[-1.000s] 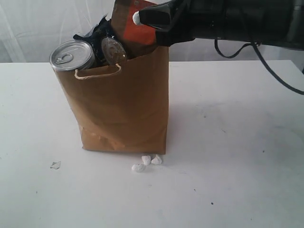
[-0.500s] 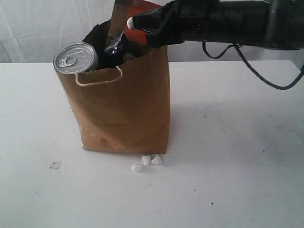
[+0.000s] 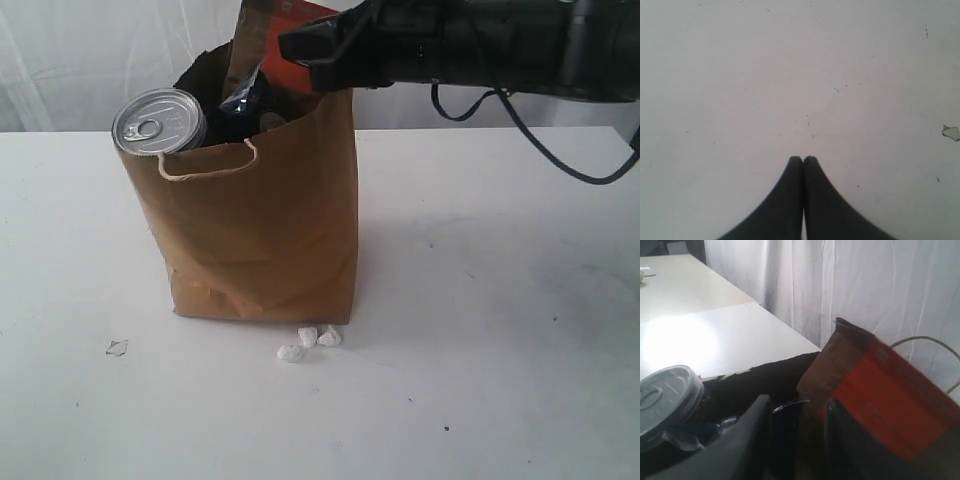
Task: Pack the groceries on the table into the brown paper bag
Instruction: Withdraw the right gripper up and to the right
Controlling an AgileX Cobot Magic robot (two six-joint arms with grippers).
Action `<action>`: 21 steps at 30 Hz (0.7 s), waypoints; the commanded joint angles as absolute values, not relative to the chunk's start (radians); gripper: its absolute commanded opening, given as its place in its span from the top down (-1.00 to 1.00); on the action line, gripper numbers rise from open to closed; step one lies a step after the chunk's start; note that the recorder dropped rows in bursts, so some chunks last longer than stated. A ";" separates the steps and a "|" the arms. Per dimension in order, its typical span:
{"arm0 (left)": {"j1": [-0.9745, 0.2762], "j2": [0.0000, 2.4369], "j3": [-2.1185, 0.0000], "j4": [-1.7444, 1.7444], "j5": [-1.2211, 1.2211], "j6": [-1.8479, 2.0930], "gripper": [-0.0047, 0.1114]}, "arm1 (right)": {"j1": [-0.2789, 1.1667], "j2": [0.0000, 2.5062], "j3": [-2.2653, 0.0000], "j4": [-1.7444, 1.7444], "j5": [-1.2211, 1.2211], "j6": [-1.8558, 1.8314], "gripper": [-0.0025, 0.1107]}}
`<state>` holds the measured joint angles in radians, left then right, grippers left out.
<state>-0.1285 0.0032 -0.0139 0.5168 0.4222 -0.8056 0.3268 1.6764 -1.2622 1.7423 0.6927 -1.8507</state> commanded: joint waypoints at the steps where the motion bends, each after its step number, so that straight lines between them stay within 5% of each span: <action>1: -0.130 0.000 -0.004 0.506 0.464 -0.807 0.92 | 0.327 1.595 -1.268 1.608 0.658 -1.740 0.34; 11: -0.130 0.000 -0.004 0.506 0.464 -0.807 0.92 | 0.327 1.371 -1.268 0.785 0.507 -1.218 0.39; 21: -0.130 0.000 -0.004 0.506 0.464 -0.807 0.92 | 0.327 1.350 -1.266 -0.174 0.810 -0.448 0.65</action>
